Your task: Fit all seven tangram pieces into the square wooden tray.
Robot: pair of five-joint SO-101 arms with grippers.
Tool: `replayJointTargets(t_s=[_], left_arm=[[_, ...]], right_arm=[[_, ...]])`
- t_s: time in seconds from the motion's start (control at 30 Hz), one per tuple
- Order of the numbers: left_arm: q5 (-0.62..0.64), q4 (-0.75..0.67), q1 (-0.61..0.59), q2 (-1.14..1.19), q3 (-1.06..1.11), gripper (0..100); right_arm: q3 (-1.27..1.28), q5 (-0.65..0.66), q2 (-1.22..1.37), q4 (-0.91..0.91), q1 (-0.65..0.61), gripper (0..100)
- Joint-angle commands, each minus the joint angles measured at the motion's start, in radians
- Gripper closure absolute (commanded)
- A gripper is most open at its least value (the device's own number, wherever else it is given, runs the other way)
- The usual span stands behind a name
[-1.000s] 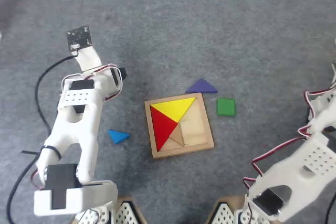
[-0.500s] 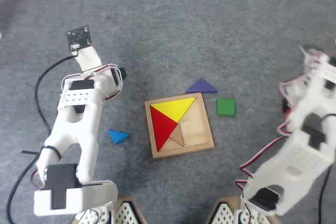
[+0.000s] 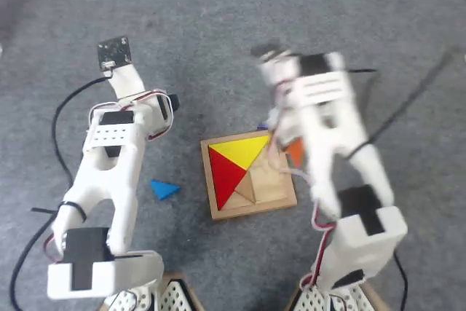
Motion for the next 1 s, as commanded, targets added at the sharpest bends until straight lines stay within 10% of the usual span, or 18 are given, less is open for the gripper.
replayJointTargets(t_s=[0.0,0.53,0.97], left_arm=[[-0.008,-0.018,0.002,-0.046,-0.004,76],[-0.008,-0.017,0.003,-0.049,-0.007,76],[-0.008,-0.017,0.003,-0.049,-0.007,76]], right_arm=[[0.107,-0.034,-0.067,-0.111,-0.091,99.1],[0.169,-0.379,0.045,-0.268,-0.134,99.1],[0.146,-0.390,0.077,-0.282,-0.056,99.1]])
